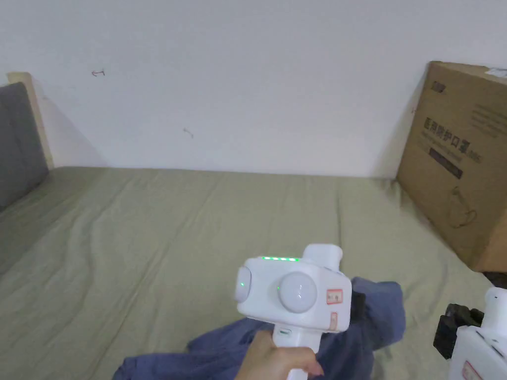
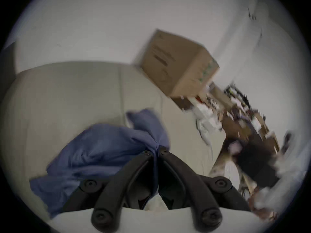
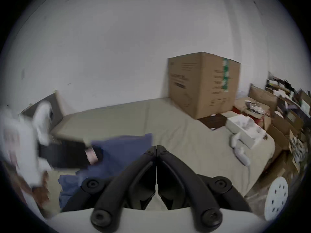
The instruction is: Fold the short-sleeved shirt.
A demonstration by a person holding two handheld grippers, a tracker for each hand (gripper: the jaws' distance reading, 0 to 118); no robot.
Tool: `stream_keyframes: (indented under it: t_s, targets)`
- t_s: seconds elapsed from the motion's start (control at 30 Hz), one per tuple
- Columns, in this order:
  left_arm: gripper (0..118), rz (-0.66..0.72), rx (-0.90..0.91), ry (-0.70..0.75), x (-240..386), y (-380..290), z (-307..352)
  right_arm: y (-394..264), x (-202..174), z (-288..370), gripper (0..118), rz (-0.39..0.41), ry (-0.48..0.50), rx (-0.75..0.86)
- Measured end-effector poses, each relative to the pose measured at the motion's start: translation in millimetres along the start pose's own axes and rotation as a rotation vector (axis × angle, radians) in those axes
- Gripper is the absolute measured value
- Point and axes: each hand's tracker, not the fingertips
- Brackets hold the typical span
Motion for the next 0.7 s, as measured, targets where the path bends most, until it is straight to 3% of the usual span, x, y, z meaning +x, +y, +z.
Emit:
stream_keyframes:
  t_s: [0.07,0.13,0.27,0.33,0.43,0.47,0.5,0.53,0.57,0.6,0.7]
  targets:
    - [3,0.02,-0.137,-0.04,18.1,-34.0,-33.9,-3.2,16.4,-3.3,0,-0.004,-0.065,-0.026]
    - [3,-0.046,-0.228,-0.054,26.4,-68.5,-67.4,-9.7,29.4,-7.8,0,-0.027,-0.086,-0.042]
    - [3,-0.109,-0.434,0.058,24.1,-131.4,-115.3,-25.5,37.4,-21.5,0,-0.046,-0.103,-0.106]
    - [3,-0.095,-0.406,0.047,14.5,-140.7,-111.4,-32.1,35.6,-27.3,0,-0.035,-0.098,-0.131]
    - [6,0.062,-0.372,-0.033,-0.8,-122.8,-98.0,-38.6,27.2,-33.9,0,-0.026,-0.078,-0.166]
    - [19,0.078,-0.368,-0.044,-6.0,-115.4,-91.8,-38.9,23.7,-36.0,0,-0.026,-0.071,-0.174]
    - [39,0.052,-0.35,-0.028,-7.9,-109.8,-84.0,-39.0,19.4,-37.6,0,-0.023,-0.057,-0.184]
    - [65,0.026,-0.316,-0.004,-9.0,-105.3,-75.1,-39.6,14.8,-36.9,0,-0.02,-0.042,-0.183]
    - [100,0.003,-0.291,0.02,-10.4,-100.6,-65.9,-39.2,10.7,-37.0,0,-0.015,-0.027,-0.182]
    - [112,-0.012,-0.262,0.042,-13.7,-94.5,-53.4,-38.0,5.5,-37.0,0,-0.006,-0.014,-0.183]
    - [111,0.014,-0.15,0.044,-35.3,-81.4,-5.5,-37.0,-9.8,-35.0,0,0.019,0.023,-0.18]
